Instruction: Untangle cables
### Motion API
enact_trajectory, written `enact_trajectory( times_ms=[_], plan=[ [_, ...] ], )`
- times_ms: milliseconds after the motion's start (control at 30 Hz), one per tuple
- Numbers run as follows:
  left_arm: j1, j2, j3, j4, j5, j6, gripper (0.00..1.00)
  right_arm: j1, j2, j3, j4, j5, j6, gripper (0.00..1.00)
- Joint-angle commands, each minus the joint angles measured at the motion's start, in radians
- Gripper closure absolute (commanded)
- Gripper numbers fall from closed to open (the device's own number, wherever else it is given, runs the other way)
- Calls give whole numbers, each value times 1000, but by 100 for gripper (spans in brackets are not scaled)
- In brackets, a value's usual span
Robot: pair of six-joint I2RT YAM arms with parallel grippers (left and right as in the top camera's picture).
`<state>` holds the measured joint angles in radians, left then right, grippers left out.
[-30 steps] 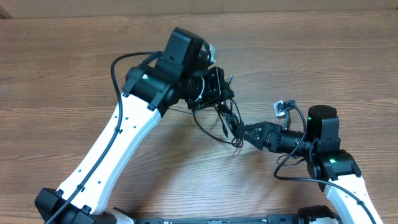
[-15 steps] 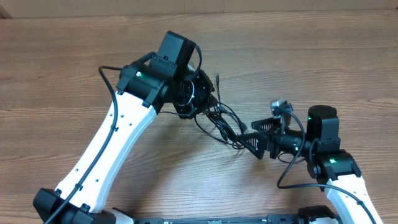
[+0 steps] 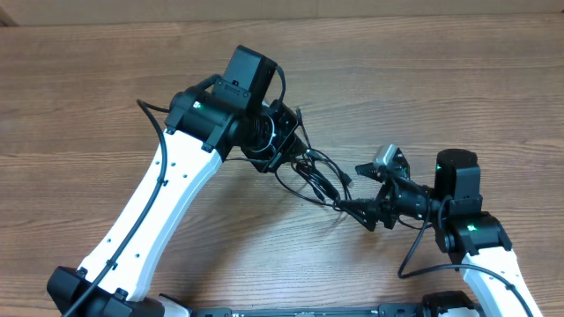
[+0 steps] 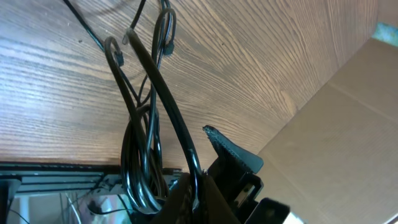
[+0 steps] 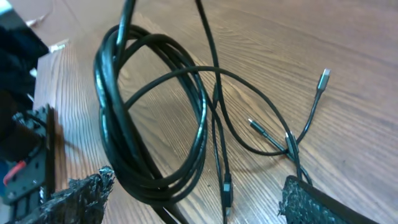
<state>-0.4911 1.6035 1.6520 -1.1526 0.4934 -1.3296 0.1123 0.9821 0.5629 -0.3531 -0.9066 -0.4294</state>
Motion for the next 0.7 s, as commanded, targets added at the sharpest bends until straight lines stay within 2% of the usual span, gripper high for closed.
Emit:
enact_trajectory(
  times_ms=[0, 133, 267, 367, 433, 533, 667],
  plan=[
    [-17, -14, 23, 0, -3, -86, 96, 31, 11, 23, 0, 5, -104, 11],
    [-35, -14, 23, 1, -15, -116, 96, 62, 37, 21, 2, 5, -127, 14],
    [-43, -14, 23, 0, -22, -118, 96, 80, 62, 21, 5, 18, -126, 25],
    [-54, -14, 23, 0, -23, -118, 96, 80, 69, 21, 9, 23, -126, 42],
    [-63, -14, 23, 0, -31, -118, 96, 80, 69, 21, 11, 42, -126, 58],
    [-72, -14, 22, -3, -72, -101, 95, 80, 69, 21, 11, 77, -126, 65],
    [-72, -14, 22, -31, -119, -71, 80, 80, 69, 21, 12, 95, -126, 76]
  ],
)
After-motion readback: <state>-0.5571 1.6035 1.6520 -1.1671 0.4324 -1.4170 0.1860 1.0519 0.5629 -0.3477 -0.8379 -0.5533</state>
